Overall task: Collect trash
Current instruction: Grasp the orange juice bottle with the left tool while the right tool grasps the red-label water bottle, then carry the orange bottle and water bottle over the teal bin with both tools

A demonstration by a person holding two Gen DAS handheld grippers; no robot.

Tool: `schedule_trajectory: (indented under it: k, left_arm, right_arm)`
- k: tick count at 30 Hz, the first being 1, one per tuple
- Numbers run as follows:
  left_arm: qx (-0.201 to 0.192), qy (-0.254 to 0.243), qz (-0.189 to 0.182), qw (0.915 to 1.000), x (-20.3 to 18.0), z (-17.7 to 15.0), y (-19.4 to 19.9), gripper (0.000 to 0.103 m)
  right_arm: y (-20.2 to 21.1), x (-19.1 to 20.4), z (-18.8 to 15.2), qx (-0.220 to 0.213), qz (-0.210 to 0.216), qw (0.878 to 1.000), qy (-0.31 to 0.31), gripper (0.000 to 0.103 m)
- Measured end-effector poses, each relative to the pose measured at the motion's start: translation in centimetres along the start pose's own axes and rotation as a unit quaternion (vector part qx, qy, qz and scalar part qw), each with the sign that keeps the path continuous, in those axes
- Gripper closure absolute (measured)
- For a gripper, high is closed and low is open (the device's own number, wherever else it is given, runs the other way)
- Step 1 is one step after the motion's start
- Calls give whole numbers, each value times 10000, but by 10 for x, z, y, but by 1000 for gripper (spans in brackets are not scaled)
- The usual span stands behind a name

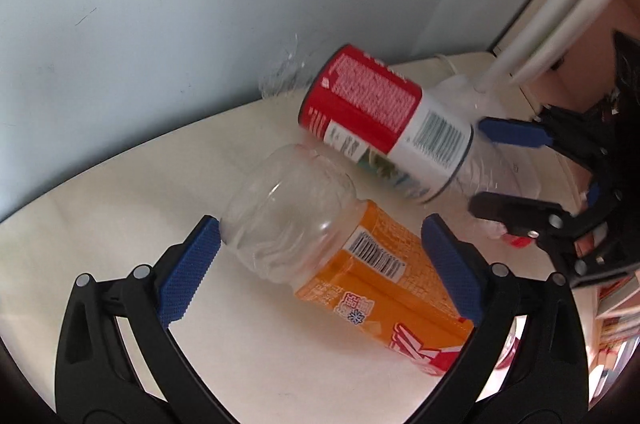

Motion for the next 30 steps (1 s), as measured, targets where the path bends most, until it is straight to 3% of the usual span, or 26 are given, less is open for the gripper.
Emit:
schedule_trajectory:
  k: [6,8,10,12,22,30]
  left_arm:
    - [484,-218,58,9986,-5,-9,-16,6]
    - [705,-331,113,9969,-4,-19,-27,14]
    - [630,-469,287,9965,-5,-28,-28,31]
    - [627,-667,433,9949,-5,-38,-26,39]
    - [606,-715,704,9931,14,-70,-11,42]
    - [244,-342,846,9955,54,-106,39,47]
  right_arm:
    - [-14,10,9,6,95,9999,38,39]
    - [-16,13,9,22,62,10000,31,38]
    - [-18,15,10,101,51,9999,8,37]
    - [-21,18,10,197,4,9998,13,37]
    - [-27,35,8,320,-4,9995,-69,40]
    - [17,76,10,17,555,9984,-64,40]
Point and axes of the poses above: each gripper's, at about its wrist camera, not at the fingertips, and y roughly against the way its jaws point, x to its left, z to its top, the point moved 2 cm from there along -y, roughly the way its jaws point, and after that the axes turned 14 degrees about x, right-handed, at the moved point
